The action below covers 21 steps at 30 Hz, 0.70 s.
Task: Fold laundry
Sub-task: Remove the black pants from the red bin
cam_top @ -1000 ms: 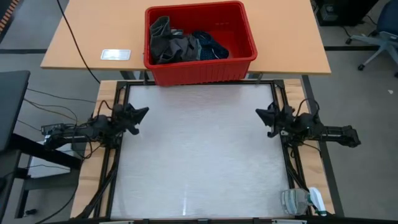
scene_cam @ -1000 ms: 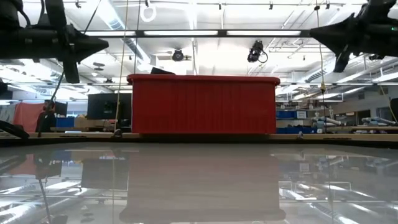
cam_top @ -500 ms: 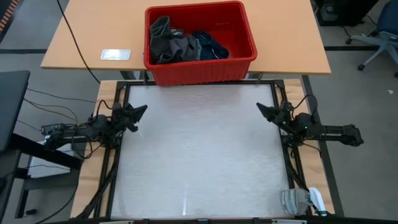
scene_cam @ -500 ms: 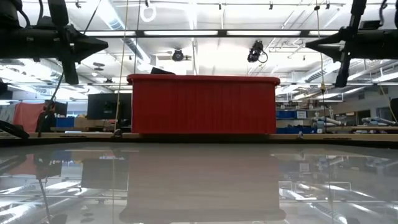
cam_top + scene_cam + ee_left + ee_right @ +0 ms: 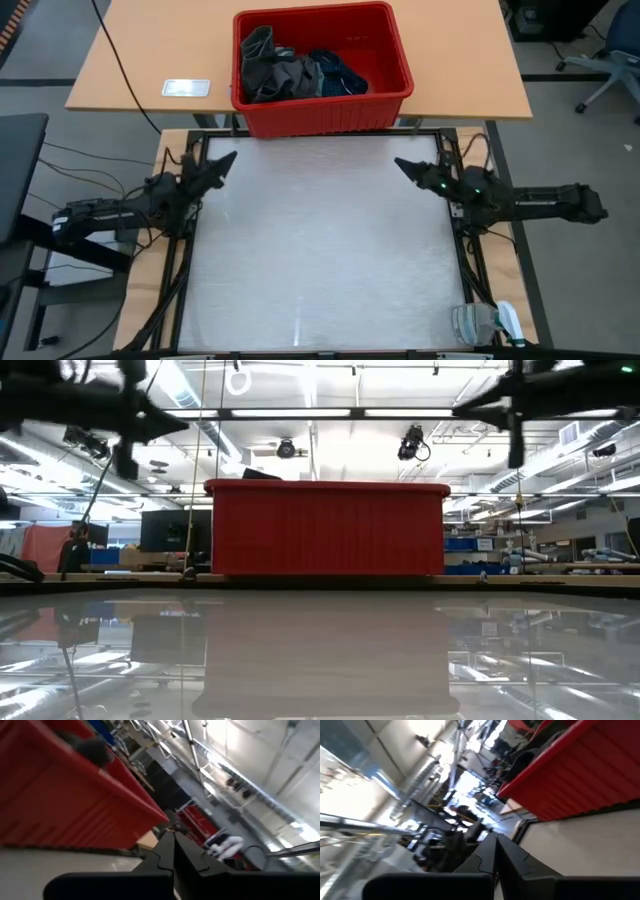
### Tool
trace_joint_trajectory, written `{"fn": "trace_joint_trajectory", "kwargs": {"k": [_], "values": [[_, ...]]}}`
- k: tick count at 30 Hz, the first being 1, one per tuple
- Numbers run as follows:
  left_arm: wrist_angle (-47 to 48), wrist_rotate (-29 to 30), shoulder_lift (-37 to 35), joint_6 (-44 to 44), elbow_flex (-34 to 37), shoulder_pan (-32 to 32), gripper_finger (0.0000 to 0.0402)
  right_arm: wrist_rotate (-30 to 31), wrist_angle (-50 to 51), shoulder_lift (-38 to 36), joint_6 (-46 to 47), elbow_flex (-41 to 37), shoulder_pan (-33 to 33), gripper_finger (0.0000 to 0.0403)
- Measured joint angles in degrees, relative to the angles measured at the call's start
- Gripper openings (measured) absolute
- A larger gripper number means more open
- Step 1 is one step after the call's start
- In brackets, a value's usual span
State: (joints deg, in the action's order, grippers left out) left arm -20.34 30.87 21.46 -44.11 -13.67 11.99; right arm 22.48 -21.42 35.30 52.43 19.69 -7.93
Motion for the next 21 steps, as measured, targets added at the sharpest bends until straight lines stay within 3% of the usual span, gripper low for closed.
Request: {"fn": "trace_joint_trajectory", "kwargs": {"k": [4,10,16,21], "values": [[0.0,-5.3,11.3,6.6,-9.0,2.7,0.0007,-2.2,0.1,6.9,-3.4,4.8,-3.7,0.0018],[0.6,-18.0,26.2,16.6,-22.5,2.9,0.0007,-15.5,0.1,12.6,-7.5,10.1,-9.9,0.0036],[18.8,-19.1,38.6,18.4,-38.9,9.5,0.0022,-24.3,0.4,15.3,-9.6,12.4,-14.9,0.009],[29.4,-24.5,48.5,23.6,-52.3,18.1,0.0093,-30.8,0.9,16.8,-9.1,12.5,-16.4,0.0149]]}}
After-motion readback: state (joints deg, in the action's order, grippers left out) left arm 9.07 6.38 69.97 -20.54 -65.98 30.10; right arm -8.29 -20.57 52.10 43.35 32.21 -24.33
